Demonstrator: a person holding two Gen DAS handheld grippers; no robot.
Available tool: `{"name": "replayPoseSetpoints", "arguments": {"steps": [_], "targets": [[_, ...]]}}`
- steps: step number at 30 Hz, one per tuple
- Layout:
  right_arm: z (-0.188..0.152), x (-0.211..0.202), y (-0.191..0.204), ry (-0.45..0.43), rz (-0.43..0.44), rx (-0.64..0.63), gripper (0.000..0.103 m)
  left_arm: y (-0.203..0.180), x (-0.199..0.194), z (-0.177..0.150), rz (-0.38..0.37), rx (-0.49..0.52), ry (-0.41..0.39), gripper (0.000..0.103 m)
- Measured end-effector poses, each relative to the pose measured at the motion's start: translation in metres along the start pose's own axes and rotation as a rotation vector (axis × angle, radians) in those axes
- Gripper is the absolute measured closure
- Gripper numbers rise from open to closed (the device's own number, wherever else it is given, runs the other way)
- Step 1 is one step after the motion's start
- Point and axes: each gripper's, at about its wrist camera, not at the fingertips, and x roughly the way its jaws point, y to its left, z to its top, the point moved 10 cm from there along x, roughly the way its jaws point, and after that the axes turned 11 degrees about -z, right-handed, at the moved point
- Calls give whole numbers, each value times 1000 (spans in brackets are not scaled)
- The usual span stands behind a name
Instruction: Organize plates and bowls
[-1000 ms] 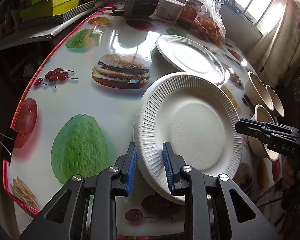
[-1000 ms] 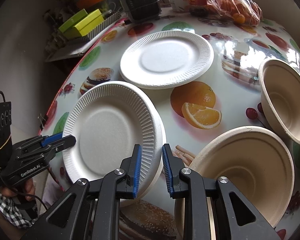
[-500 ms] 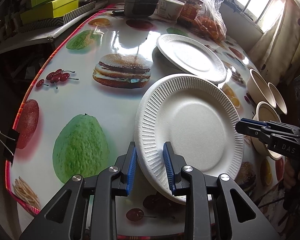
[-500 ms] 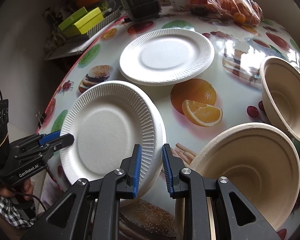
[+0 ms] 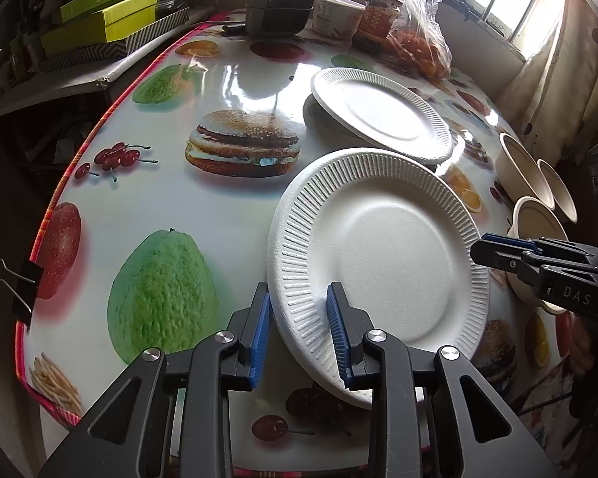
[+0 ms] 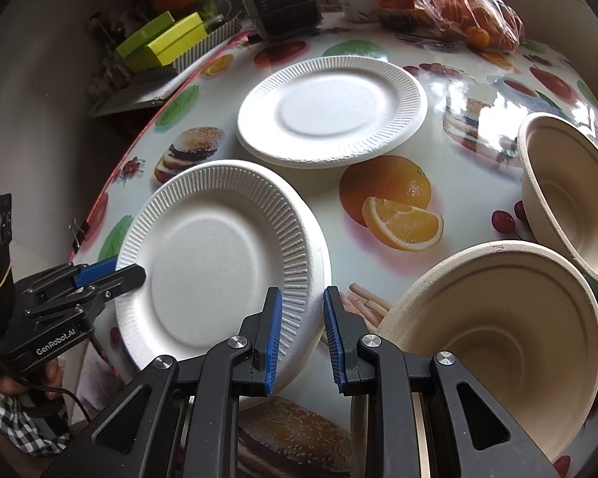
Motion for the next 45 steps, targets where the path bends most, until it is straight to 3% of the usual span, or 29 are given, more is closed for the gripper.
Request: {"name": "replayPoseSetpoints", "arguments": {"steps": [34, 45], "targets": [[3, -2, 0, -17, -9, -10, 70, -4, 0, 0, 22, 32, -6, 71], [8, -9, 2, -49, -20, 2, 62, -4, -9, 5, 54, 57, -40, 65]]}}
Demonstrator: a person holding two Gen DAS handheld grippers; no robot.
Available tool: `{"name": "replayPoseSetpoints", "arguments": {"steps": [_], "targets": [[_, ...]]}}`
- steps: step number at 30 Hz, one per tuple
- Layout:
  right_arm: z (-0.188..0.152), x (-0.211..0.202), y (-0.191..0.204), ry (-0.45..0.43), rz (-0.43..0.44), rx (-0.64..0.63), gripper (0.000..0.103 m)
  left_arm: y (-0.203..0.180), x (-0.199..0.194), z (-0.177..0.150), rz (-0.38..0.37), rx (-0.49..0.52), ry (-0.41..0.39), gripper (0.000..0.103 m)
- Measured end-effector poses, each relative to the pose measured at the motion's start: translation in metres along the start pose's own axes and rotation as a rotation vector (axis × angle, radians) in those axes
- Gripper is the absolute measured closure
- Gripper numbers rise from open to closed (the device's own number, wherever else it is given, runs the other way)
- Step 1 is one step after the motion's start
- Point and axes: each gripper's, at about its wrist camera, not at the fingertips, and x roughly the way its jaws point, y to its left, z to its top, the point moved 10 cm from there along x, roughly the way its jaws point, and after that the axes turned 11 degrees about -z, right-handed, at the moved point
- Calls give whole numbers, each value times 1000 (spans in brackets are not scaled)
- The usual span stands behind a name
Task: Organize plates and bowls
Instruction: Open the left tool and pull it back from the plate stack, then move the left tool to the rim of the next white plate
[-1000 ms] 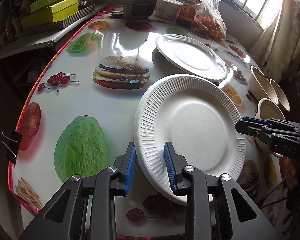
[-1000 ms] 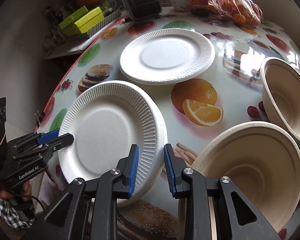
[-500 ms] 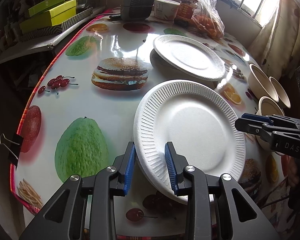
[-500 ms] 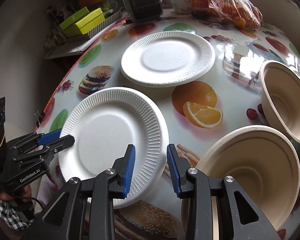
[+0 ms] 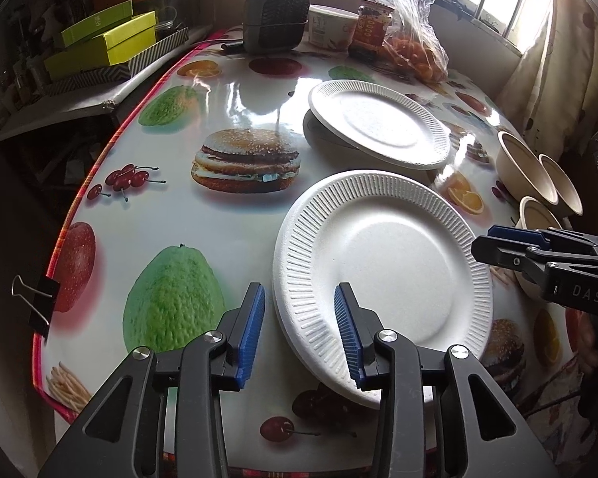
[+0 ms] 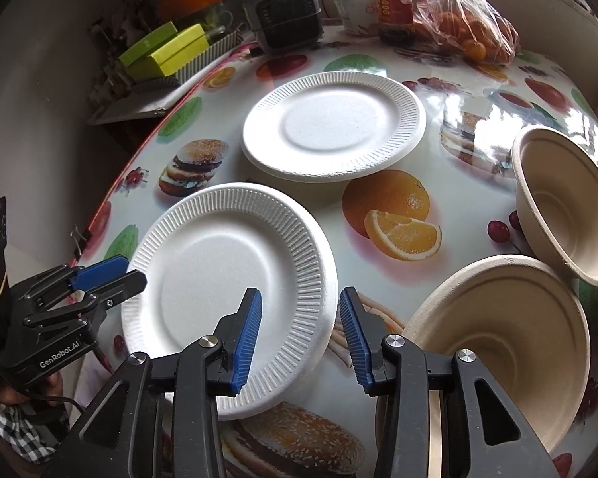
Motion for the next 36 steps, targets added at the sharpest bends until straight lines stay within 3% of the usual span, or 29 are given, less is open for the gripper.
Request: {"name": "replayPoseSetpoints", "arguments": {"steps": [11, 28, 36], "targets": [[19, -22, -6, -96, -39, -20, 52, -6, -19, 26, 50, 63, -80, 60], [60, -30, -20, -179, -92, -87, 51, -20, -19, 80, 103, 142, -150, 60], [87, -27, -38, -186, -116, -74, 47, -20, -8, 104, 75, 131, -152, 60]]}}
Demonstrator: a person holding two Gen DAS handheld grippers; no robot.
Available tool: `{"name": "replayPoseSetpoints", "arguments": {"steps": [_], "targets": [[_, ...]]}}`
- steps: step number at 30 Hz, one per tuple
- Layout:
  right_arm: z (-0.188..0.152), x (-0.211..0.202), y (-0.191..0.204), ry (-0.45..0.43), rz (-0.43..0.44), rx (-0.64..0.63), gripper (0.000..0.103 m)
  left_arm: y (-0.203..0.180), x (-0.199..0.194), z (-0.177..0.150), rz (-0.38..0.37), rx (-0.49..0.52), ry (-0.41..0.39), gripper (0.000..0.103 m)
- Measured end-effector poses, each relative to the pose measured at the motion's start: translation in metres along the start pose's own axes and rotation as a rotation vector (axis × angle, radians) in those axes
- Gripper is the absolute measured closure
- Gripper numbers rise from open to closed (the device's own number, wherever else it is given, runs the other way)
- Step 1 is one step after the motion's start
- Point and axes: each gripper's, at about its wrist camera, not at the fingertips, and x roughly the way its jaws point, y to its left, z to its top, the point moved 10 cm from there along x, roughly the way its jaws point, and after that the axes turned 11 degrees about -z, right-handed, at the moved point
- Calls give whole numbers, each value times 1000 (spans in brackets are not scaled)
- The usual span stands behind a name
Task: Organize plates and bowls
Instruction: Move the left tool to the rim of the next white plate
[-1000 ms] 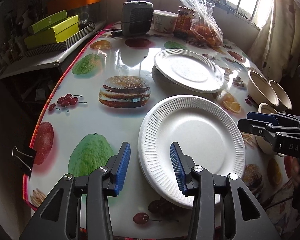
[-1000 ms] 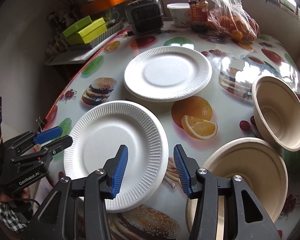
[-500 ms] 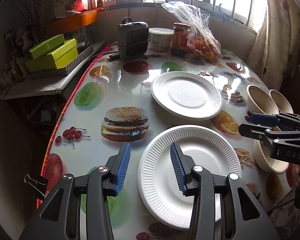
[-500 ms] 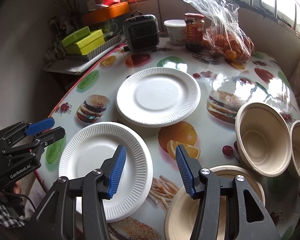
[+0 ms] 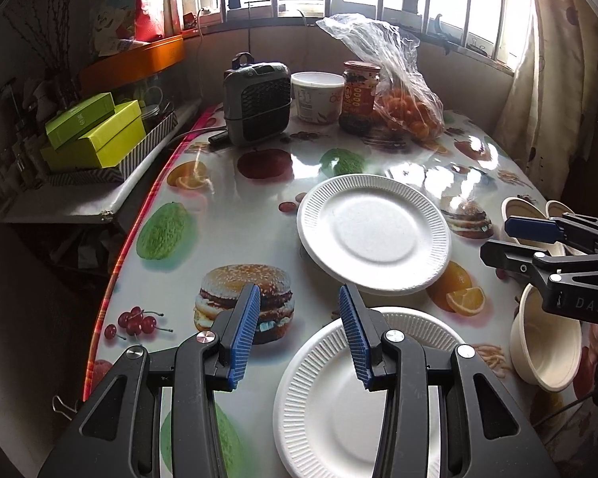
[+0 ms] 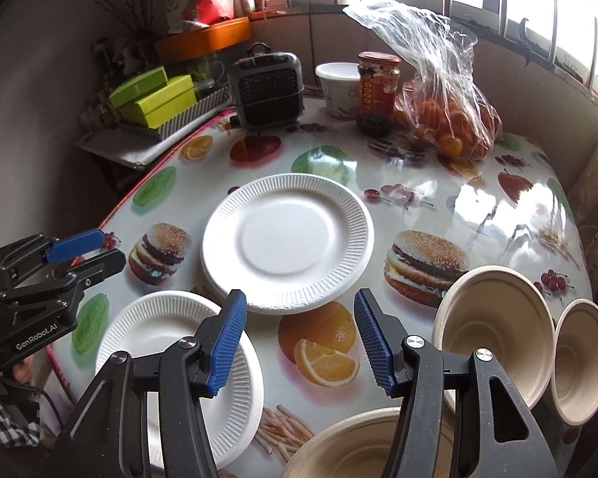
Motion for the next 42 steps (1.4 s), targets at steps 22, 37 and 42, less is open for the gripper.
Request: {"name": "replayPoseSetpoints", "arguments": {"steps": [22, 37, 42], "targets": [[52, 76, -45, 114, -23, 1, 46, 25, 56, 31, -14, -102, 84, 60], [46, 111, -41, 192, 36, 15, 51, 31, 88, 26, -37, -144, 146, 60], [43, 115, -41, 211, 41, 21, 54, 30, 93, 24, -50, -152, 155, 61]]}}
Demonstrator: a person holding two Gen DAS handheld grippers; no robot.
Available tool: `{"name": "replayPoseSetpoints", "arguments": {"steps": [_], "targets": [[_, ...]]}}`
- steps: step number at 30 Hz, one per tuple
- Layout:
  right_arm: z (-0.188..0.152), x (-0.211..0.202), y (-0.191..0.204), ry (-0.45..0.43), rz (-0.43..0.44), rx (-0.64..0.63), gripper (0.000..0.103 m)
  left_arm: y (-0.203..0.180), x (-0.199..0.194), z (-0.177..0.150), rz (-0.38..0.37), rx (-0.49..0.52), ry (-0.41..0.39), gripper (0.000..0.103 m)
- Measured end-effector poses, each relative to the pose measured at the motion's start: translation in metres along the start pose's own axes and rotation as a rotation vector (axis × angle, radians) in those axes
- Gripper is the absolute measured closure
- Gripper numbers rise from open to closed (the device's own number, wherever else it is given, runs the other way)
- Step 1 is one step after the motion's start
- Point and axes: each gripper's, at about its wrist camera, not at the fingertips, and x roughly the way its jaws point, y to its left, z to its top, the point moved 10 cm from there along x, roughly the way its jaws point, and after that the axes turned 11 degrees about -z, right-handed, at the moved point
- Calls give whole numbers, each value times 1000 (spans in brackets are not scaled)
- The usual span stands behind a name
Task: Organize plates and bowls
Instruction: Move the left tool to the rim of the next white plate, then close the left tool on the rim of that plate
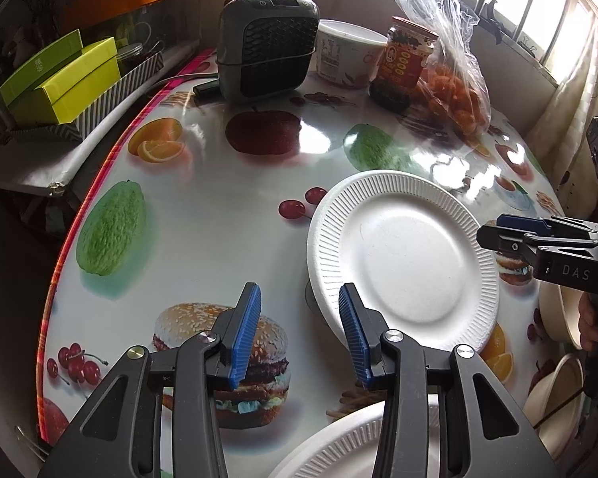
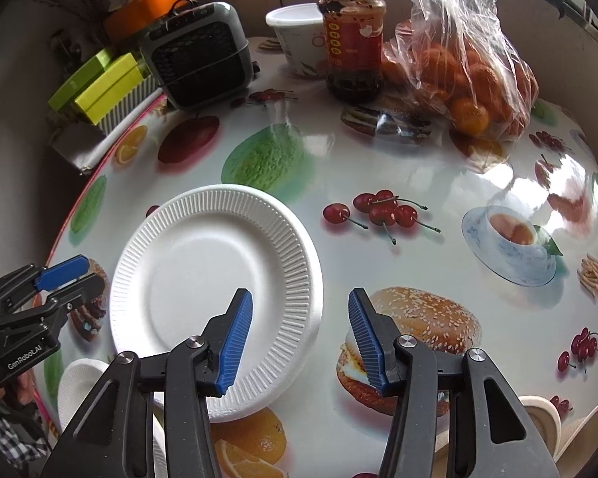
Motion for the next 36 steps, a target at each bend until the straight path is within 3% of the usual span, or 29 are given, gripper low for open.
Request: {"name": "replayPoseSetpoints", "arguments": {"steps": [5, 21, 25, 36], "targets": [[-1, 4, 2, 12, 10, 4, 57, 2, 3, 1, 5, 2, 8, 68], [-3, 14, 7, 40, 22, 8, 69, 0, 11, -1, -19, -10, 29, 72], [-4, 14, 6, 40, 20, 9, 75, -1, 13, -2, -27, -15, 37, 79], [-5, 15, 4, 44, 23, 12, 80, -5, 16, -3, -27, -10, 46, 85]]}}
